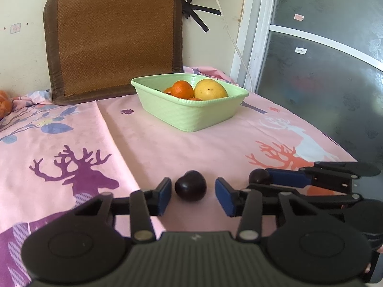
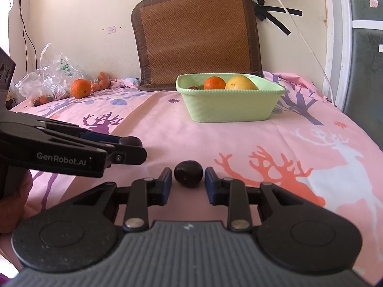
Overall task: Organize fruits
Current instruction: 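Hold both plums raised above the table in both tools, then carry both plums into the basket and open both tools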
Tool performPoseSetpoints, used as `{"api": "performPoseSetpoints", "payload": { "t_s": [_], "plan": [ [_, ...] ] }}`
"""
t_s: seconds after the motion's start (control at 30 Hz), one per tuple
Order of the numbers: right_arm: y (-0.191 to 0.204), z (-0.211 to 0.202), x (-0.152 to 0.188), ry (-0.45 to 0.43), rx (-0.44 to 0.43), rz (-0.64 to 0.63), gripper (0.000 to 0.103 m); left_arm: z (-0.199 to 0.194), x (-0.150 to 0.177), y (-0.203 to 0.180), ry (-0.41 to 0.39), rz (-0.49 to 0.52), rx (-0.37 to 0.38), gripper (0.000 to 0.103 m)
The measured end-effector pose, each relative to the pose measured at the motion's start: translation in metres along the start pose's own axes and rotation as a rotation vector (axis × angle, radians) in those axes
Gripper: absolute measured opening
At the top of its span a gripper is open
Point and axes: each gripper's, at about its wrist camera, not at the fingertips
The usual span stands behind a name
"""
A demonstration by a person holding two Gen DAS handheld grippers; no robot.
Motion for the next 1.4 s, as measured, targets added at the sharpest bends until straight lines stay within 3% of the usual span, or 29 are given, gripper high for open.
{"api": "performPoseSetpoints", "payload": {
  "t_s": [0.03,0.2,0.43,0.73,0.83,0.9,1.03,1.23,1.4],
  "plan": [
    [0.0,-0.001,0.0,-0.002,0.001,-0.007,0.027,0.0,0.0,0.0,0.003,0.001,0.001,0.028],
    [-0.006,-0.007,-0.006,-0.056,0.008,0.003,0.027,-0.003,-0.016,-0.003,0.004,0.021,0.04,0.028],
    [-0.028,0.0,-0.044,-0.167,0.02,0.051,0.027,0.002,-0.076,0.003,-0.06,0.023,0.064,0.029],
    [-0.043,0.049,-0.086,-0.175,0.044,0.053,0.028,0.062,-0.134,0.033,-0.048,0.004,0.014,0.029],
    [-0.043,0.058,-0.088,-0.174,0.043,0.047,0.029,0.079,-0.139,0.043,-0.028,-0.009,0.004,0.03],
    [-0.044,0.062,-0.087,-0.176,0.043,0.046,0.033,0.086,-0.14,0.045,-0.022,-0.009,-0.01,0.037],
    [-0.045,0.063,-0.086,-0.179,0.04,0.056,0.033,0.083,-0.141,0.051,-0.035,-0.035,-0.014,0.042],
    [-0.043,0.042,-0.083,-0.212,0.036,0.091,0.033,0.048,-0.136,0.047,-0.068,-0.079,-0.035,0.042],
    [-0.042,0.012,-0.06,-0.217,0.023,0.195,0.034,0.012,-0.11,0.024,-0.051,-0.066,-0.131,0.052]
  ]
}}
Point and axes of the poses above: each gripper's, at about its wrist camera, not at the fingertips, and z roughly the way its jaws point, y to its left, x to its underside, and after that the axes turned 8 degrees about y, right-handed
